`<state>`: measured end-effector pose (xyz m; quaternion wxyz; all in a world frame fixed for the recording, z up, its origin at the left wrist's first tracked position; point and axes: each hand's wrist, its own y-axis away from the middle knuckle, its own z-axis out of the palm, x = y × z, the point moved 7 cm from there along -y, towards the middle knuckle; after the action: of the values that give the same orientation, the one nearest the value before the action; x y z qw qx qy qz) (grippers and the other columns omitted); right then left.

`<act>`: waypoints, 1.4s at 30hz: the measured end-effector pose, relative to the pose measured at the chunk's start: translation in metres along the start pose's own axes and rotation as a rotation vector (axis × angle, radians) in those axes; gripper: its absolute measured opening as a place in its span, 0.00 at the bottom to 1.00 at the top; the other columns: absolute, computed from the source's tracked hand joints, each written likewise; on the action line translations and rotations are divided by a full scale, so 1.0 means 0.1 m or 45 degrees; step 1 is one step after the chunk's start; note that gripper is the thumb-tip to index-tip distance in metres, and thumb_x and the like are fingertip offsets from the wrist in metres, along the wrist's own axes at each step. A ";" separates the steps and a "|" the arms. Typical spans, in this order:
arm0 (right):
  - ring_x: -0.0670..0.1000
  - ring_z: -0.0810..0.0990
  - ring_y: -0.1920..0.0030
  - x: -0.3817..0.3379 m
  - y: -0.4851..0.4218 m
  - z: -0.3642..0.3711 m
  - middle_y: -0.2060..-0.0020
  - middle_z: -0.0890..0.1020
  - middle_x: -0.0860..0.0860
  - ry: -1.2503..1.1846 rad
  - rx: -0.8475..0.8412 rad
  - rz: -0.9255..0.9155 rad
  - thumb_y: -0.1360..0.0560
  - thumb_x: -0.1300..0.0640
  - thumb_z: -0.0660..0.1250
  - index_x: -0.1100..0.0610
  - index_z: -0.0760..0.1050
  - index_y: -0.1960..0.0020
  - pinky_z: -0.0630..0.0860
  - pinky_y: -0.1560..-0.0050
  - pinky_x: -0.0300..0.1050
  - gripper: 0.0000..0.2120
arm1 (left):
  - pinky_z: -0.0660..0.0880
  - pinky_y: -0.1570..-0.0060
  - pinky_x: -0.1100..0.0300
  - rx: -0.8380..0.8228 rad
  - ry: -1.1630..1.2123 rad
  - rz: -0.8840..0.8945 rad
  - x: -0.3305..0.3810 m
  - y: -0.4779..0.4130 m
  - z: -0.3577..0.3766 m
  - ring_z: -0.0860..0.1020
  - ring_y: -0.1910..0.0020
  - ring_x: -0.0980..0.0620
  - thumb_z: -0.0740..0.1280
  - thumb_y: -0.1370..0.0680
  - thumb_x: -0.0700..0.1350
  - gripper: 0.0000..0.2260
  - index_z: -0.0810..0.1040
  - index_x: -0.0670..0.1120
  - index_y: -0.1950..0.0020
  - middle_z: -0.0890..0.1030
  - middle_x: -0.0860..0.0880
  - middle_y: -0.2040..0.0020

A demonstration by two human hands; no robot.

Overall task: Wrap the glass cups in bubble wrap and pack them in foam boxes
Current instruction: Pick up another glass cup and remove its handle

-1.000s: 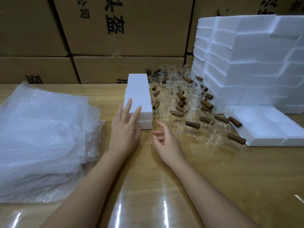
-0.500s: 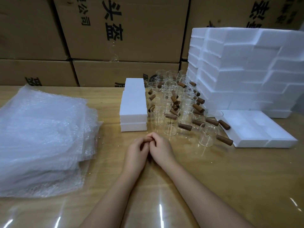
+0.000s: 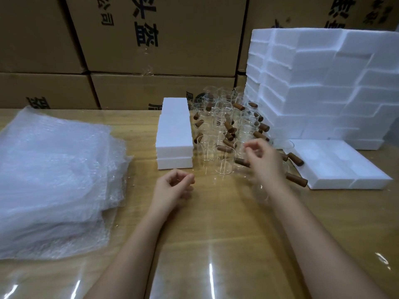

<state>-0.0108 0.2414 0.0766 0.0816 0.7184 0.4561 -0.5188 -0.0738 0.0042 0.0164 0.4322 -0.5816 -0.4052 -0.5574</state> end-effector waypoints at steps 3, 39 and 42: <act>0.45 0.76 0.57 0.11 -0.17 -0.23 0.48 0.76 0.47 0.231 0.214 -0.051 0.24 0.56 0.64 0.50 0.76 0.47 0.75 0.55 0.46 0.07 | 0.70 0.75 0.68 0.041 -0.010 0.001 -0.01 -0.04 -0.06 0.76 0.73 0.57 0.68 0.23 0.38 0.07 0.77 0.41 0.62 0.80 0.52 0.71; 0.46 0.75 0.57 0.28 -0.05 -0.30 0.60 0.79 0.44 0.356 0.376 -0.009 0.22 0.47 0.60 0.49 0.77 0.43 0.65 0.42 0.50 0.13 | 0.72 0.72 0.66 0.041 0.086 -0.038 -0.01 -0.04 -0.05 0.77 0.72 0.58 0.63 0.20 0.40 0.11 0.79 0.42 0.61 0.82 0.50 0.67; 0.49 0.78 0.54 0.29 0.00 -0.30 0.60 0.79 0.43 0.064 0.386 0.079 0.22 0.47 0.60 0.50 0.77 0.45 0.73 0.45 0.55 0.12 | 0.72 0.71 0.67 0.041 0.075 -0.032 -0.02 -0.04 -0.06 0.77 0.71 0.57 0.63 0.20 0.40 0.11 0.80 0.42 0.61 0.82 0.50 0.67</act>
<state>0.0104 0.2760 0.0666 -0.0234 0.7491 0.3521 -0.5607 -0.0793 -0.0001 0.0147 0.4463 -0.5526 -0.4086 -0.5732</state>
